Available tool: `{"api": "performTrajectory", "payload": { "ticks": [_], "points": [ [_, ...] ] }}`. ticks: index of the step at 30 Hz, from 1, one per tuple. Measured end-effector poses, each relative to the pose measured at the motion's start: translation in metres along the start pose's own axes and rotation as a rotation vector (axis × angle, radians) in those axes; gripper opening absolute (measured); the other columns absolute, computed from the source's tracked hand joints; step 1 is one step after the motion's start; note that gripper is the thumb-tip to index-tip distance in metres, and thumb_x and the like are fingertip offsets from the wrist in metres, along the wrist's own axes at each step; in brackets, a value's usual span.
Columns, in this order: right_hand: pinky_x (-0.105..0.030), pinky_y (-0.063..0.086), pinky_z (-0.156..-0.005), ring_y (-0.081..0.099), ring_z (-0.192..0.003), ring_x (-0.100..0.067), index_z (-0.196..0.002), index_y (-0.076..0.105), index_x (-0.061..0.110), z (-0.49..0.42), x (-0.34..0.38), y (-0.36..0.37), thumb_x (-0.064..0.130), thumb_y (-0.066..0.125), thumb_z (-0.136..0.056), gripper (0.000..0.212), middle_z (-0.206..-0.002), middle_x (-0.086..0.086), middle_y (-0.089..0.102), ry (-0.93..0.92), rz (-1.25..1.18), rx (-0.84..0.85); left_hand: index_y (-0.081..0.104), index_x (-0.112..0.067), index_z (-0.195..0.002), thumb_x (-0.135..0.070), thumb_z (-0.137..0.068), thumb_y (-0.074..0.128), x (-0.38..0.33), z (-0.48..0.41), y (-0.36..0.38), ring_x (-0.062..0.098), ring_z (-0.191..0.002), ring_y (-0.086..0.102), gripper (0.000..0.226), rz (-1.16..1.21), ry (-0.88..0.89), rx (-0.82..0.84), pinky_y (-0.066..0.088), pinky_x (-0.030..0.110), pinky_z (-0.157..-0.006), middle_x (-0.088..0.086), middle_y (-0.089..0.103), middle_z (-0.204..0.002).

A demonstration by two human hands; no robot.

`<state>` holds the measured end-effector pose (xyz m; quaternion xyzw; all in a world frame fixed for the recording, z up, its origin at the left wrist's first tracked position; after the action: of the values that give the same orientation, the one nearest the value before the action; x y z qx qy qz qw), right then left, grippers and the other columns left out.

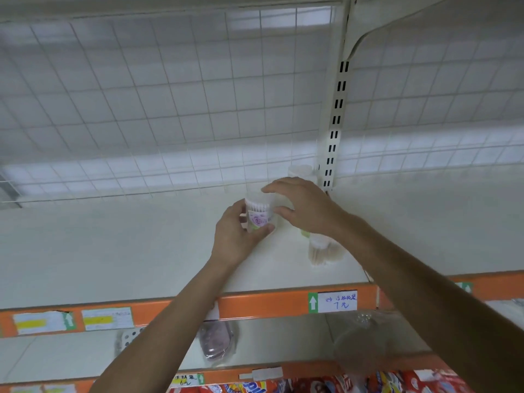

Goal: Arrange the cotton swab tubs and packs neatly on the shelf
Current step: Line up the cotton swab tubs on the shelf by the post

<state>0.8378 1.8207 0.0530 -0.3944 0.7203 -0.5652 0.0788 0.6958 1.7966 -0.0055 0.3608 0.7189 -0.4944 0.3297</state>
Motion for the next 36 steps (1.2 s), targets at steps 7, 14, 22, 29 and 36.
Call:
{"api": "performTrajectory", "payload": {
  "ticks": [7,14,22,29,36],
  "points": [
    [-0.03,0.034,-0.097,0.052,-0.109,-0.017,-0.118,0.062,0.022,-0.066,-0.028,-0.011,0.025,0.065,-0.085,0.033,-0.119,0.005,0.063,-0.01,0.067,0.061,0.056,-0.021,-0.111,-0.028,-0.069,0.083,0.002,-0.068,0.009,0.01,-0.086,0.061,0.05,-0.01,-0.005,0.038,0.048,0.018,-0.073,-0.004,0.063,-0.105],
    [-0.036,0.039,-0.096,0.055,-0.106,-0.019,-0.111,0.065,0.021,-0.106,-0.063,-0.012,0.024,0.065,-0.084,0.028,-0.112,0.002,0.065,0.055,0.108,0.057,0.056,-0.015,-0.109,-0.024,-0.071,0.082,0.01,-0.122,0.029,0.014,-0.09,0.063,0.047,0.023,-0.056,0.143,0.053,0.026,-0.079,-0.001,0.064,-0.107],
    [-0.034,0.037,-0.101,0.05,-0.117,-0.018,-0.117,0.063,0.018,-0.113,-0.094,-0.001,0.013,0.05,-0.093,0.028,-0.123,0.001,0.061,0.161,0.106,0.106,0.053,-0.008,-0.118,-0.025,-0.069,0.082,0.036,-0.145,0.057,0.021,-0.097,0.062,0.059,-0.114,-0.091,0.169,0.053,0.036,-0.085,0.004,0.063,-0.11],
    [-0.031,0.04,-0.097,0.051,-0.117,-0.021,-0.118,0.063,0.015,-0.113,-0.112,-0.004,0.011,0.046,-0.094,0.03,-0.124,-0.003,0.06,0.239,0.14,0.084,0.053,-0.009,-0.119,-0.029,-0.068,0.082,0.043,-0.152,0.068,0.024,-0.099,0.061,0.063,-0.159,-0.083,0.172,0.053,0.04,-0.086,0.006,0.063,-0.112],
    [-0.033,0.042,-0.097,0.055,-0.114,-0.02,-0.109,0.069,0.017,-0.114,-0.11,0.001,0.007,0.048,-0.093,0.028,-0.122,-0.003,0.062,0.196,0.087,0.116,0.052,-0.008,-0.121,-0.028,-0.07,0.08,0.047,-0.153,0.073,0.024,-0.103,0.06,0.062,-0.154,-0.097,0.181,0.051,0.041,-0.089,0.006,0.062,-0.114]
  ]
}}
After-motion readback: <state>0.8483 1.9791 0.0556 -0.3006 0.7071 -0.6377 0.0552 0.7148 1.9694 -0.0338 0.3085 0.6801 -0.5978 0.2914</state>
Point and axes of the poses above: each hand's wrist, its own z-axis away from the middle knuckle, its own y-axis out of the palm, x = y × z, the point moved 6 cm from there along -z, towards the middle knuckle
